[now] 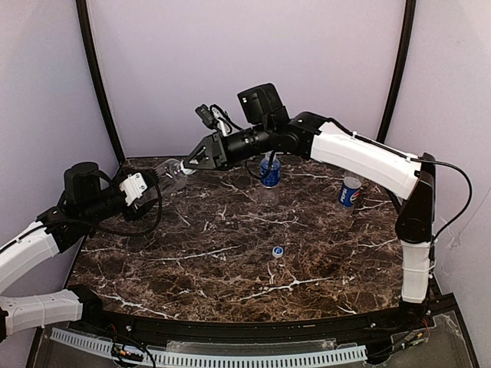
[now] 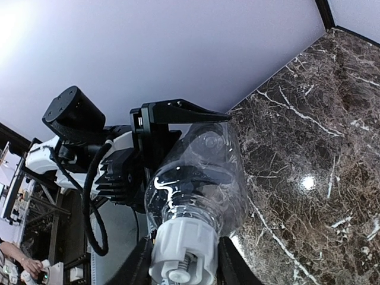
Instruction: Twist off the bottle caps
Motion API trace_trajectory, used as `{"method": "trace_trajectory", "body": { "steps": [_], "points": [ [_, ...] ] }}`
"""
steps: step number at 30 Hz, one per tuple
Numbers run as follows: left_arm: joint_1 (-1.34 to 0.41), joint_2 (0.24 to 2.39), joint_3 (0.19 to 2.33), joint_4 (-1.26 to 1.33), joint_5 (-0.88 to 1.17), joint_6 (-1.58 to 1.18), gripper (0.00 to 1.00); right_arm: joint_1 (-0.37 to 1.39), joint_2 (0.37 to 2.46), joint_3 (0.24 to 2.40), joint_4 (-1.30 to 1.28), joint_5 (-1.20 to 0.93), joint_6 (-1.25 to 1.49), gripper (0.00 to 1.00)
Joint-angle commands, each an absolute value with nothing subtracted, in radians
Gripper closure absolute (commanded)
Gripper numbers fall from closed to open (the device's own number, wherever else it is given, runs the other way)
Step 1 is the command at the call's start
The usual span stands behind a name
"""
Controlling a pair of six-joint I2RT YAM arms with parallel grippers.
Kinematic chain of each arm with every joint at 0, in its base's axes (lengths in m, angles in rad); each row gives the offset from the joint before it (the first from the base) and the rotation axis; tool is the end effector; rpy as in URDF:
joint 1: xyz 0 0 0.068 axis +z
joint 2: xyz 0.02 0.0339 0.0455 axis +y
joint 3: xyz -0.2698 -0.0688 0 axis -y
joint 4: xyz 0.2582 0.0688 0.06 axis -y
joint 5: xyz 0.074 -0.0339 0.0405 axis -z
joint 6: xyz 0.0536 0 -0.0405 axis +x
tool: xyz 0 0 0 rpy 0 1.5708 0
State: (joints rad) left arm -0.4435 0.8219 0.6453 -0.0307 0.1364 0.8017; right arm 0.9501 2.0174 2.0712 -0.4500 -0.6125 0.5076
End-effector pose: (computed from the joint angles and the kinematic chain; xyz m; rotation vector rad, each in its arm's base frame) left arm 0.2005 -0.1033 0.2987 1.1153 1.3849 0.1374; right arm 0.2656 0.4245 0.3852 -0.9291 2.0328 1.4855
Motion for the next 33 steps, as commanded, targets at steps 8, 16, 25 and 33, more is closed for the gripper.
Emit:
{"method": "trace_trajectory", "body": {
  "steps": [8,16,25,33],
  "points": [
    [-0.448,0.819,0.63,-0.026,0.147,0.806,0.73,0.972,2.04,2.132,-0.497,-0.736,0.348,1.0],
    [-0.448,0.816,0.669,-0.301,0.359,0.845,0.73,1.065,1.872,1.975,-0.556,-0.57,-0.311,1.0],
    [-0.448,0.811,0.699,-0.493,0.5,0.896,0.74,1.164,1.643,1.553,-0.328,-0.377,-1.021,1.0],
    [-0.448,0.809,0.703,-0.534,0.552,0.873,0.74,1.182,1.592,1.424,-0.146,-0.258,-1.24,1.0]
  ]
}}
